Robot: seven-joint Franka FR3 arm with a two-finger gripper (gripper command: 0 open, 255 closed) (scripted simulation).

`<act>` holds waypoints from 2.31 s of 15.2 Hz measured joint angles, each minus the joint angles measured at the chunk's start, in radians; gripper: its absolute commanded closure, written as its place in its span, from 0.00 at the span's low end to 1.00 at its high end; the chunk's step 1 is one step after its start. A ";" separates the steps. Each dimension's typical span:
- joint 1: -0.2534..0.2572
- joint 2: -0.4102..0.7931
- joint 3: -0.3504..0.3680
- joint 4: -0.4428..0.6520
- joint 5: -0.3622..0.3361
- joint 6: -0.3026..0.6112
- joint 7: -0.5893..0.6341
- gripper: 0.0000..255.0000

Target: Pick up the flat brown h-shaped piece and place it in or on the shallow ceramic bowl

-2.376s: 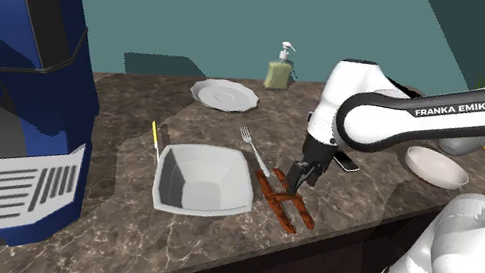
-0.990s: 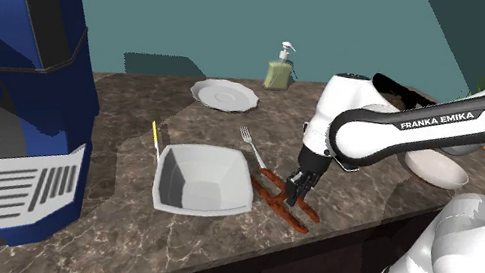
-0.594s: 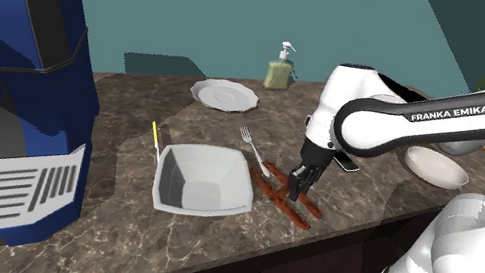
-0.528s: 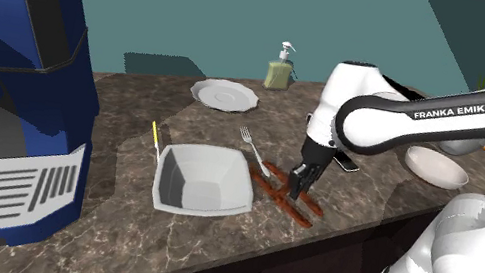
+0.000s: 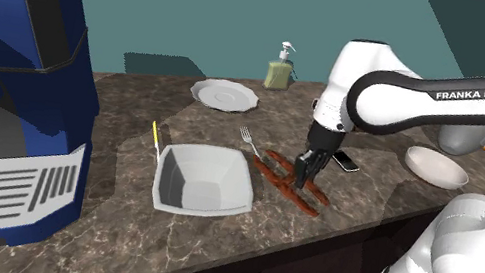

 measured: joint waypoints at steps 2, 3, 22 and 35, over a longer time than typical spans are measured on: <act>0.000 -0.010 -0.001 0.021 -0.002 -0.030 0.005 1.00; -0.001 -0.011 -0.002 0.033 -0.004 -0.043 0.006 1.00; 0.024 0.110 0.071 0.310 0.020 -0.185 0.119 1.00; 0.060 0.491 0.233 0.654 -0.001 -0.117 0.334 1.00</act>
